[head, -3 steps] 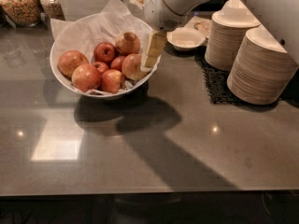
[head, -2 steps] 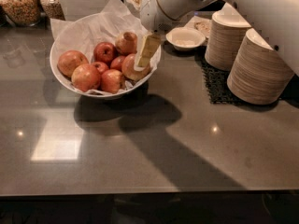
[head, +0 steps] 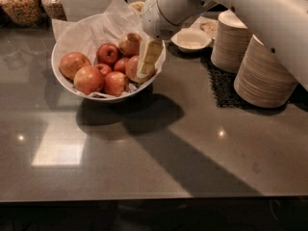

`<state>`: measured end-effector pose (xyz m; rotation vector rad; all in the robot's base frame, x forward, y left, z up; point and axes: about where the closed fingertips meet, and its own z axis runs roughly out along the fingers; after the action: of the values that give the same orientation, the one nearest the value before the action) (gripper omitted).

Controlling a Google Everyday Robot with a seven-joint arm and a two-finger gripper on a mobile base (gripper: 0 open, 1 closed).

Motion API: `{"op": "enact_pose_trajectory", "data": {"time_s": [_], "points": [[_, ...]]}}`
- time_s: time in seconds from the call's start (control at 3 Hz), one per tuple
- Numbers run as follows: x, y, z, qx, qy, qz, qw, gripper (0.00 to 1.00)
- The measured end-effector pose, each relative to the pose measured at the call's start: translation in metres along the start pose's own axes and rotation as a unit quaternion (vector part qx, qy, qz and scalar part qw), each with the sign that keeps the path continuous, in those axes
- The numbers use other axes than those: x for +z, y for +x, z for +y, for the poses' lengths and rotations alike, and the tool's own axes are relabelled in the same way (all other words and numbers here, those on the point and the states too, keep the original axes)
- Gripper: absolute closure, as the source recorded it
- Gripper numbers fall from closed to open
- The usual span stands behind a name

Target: Pick apple from white bowl

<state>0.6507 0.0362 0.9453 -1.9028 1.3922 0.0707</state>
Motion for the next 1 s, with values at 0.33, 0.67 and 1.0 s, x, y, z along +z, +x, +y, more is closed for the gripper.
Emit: {"op": "enact_pose_trajectory", "data": {"time_s": [0.33,0.67,1.0], "points": [[0.0131,0.0121,0.0086,0.015,-0.023,0.003,0.9996,0.00],[0.0219,0.0067,0.0119,0.020,-0.021,-0.006,0.9996,0.00],[0.0219,0.0067,0.0119,0.020,-0.021,-0.006,0.9996,0.00]]}}
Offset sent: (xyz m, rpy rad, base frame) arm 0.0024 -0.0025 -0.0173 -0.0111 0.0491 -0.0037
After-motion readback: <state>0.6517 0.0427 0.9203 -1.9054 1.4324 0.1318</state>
